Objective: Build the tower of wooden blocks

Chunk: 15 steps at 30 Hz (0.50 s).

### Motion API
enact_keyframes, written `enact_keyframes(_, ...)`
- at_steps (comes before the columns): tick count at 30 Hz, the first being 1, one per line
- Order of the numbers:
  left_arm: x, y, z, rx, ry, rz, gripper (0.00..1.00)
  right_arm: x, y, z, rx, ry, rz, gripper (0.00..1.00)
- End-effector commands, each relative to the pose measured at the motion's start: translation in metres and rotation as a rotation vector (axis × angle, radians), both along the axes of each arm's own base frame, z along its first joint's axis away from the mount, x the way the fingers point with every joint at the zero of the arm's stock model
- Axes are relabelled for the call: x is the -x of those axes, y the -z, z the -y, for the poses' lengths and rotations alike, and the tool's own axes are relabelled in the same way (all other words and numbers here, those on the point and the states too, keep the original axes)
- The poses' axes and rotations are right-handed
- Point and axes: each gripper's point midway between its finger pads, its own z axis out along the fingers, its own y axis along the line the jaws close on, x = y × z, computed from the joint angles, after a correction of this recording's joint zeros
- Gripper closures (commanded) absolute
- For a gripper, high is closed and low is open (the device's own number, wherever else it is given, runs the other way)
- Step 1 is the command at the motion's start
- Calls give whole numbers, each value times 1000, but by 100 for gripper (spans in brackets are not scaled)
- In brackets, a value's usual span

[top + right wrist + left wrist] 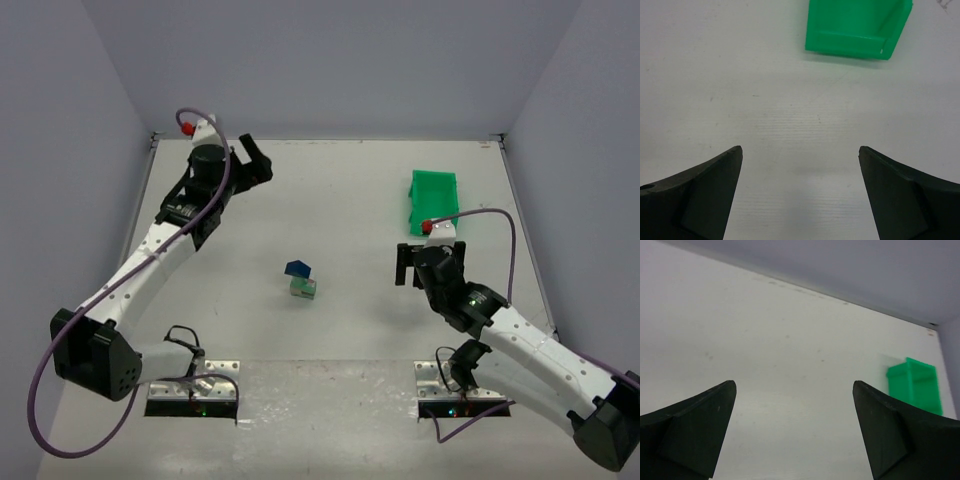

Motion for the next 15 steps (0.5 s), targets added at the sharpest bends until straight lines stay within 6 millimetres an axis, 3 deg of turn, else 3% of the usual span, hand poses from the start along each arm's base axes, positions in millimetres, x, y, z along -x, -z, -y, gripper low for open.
enact_keyframes(1,47,59,-88,-42,-463,-137,0,-3,2,14,-78,164,45,1)
enact_keyframes(4,76,98,-102,-64,-508,-195,0,0,4,21,-81,207,43,1)
enact_keyframes(7,98,120,-113,-86,-527,-211,0,6,5,33,-70,265,36,1)
enact_keyframes(11,116,121,-128,-98,-575,-176,0,10,-1,43,-56,312,43,1)
enact_keyframes(15,115,116,-117,-43,-513,-136,0,14,-1,45,-69,331,33,1)
